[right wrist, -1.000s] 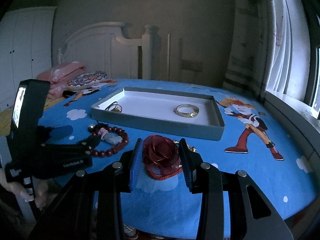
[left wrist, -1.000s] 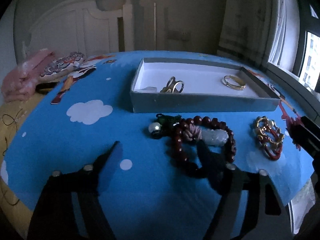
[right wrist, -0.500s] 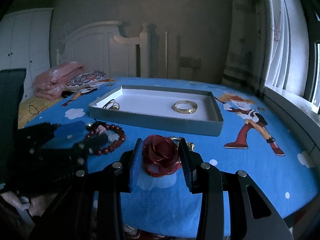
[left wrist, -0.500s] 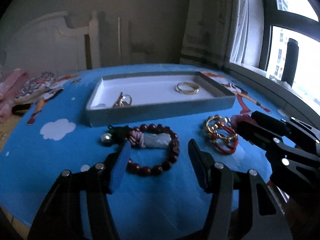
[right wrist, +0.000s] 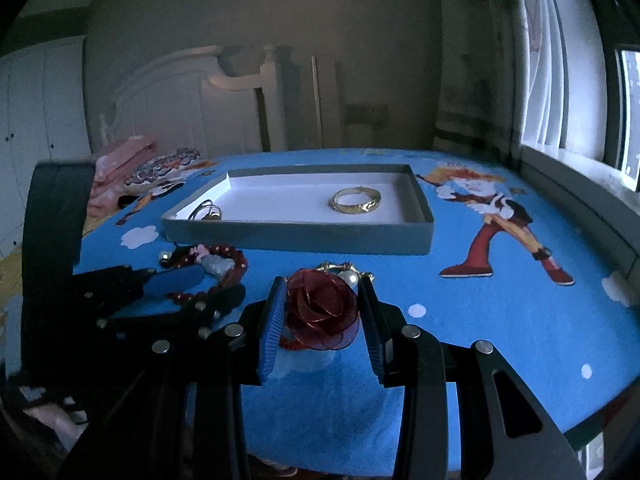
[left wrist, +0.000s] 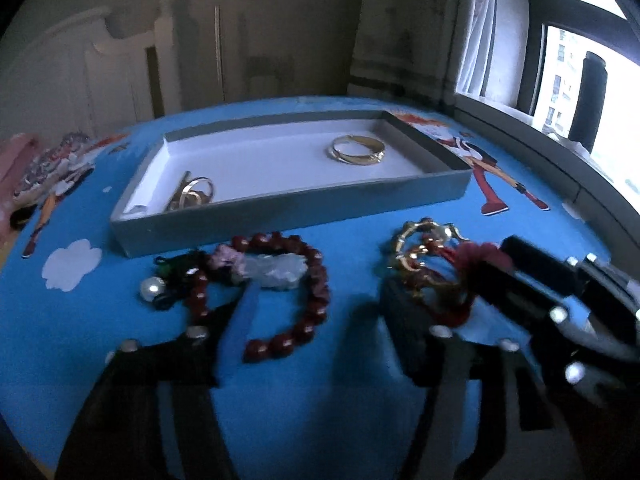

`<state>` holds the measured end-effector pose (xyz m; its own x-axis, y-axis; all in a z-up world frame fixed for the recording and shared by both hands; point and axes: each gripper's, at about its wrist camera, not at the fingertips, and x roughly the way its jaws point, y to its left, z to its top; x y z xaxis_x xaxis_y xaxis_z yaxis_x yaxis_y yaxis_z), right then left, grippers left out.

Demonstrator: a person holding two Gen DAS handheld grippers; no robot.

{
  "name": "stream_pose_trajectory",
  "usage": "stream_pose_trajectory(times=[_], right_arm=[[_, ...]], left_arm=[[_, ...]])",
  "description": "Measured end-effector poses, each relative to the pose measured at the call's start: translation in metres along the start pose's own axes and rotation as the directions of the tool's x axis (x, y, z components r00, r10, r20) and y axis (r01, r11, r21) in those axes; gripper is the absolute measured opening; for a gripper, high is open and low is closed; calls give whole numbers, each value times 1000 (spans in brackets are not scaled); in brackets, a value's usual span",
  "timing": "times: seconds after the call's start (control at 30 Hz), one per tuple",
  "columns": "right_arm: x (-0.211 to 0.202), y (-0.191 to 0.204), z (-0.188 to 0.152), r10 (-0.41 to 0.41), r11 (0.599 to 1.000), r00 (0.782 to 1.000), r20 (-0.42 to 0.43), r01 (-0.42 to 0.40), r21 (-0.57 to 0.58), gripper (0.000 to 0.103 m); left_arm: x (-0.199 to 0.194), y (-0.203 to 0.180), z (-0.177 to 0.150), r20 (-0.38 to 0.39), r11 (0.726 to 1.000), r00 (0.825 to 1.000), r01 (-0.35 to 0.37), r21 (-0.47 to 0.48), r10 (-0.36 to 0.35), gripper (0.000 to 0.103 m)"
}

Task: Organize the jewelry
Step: 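Grasp the red rose with the right gripper while the left gripper grasps the bead bracelet, then place the rose and bead bracelet into the tray, opening both grippers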

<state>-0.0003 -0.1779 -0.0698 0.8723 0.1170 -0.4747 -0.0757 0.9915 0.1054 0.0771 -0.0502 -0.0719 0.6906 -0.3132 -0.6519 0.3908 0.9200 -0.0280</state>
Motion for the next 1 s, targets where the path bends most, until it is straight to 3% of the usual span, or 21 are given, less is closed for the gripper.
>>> stream_pose_trajectory(times=[0.07,0.1,0.13,0.2,0.37,0.47,0.77,1.0], right_arm=[[3,-2,-2,1,1000,1000,-10,-1,12,36],[4,-5,-2,-2,1000,1000,-9,2,17,36],[4,-6,-1,-2,1000,1000,-6,2,21,36],[2,-7,0,2,1000,1000,8,-2,23,36],[-12,-6,-1,12,1000,999,44,-12,10,36],[-17,-7,1,9,1000,998,62,-10,22,36],[-20,17,22,27,999,994,110,-23,-33,36],[-33,43,25,32,993,990,137,-16,-116,36]], left_arm=[[4,-3,4,-11,1000,1000,-24,6,24,57],[6,-4,5,-8,999,999,-41,13,41,46],[7,-5,6,6,998,998,-68,20,68,23],[5,-4,6,4,999,999,-34,23,34,11],[-13,6,-3,44,1000,999,-29,-7,29,11],[-35,10,3,121,1000,992,-26,-11,27,11],[-87,28,8,272,997,960,-49,-62,64,11],[-119,41,1,336,995,940,-29,-96,59,11]])
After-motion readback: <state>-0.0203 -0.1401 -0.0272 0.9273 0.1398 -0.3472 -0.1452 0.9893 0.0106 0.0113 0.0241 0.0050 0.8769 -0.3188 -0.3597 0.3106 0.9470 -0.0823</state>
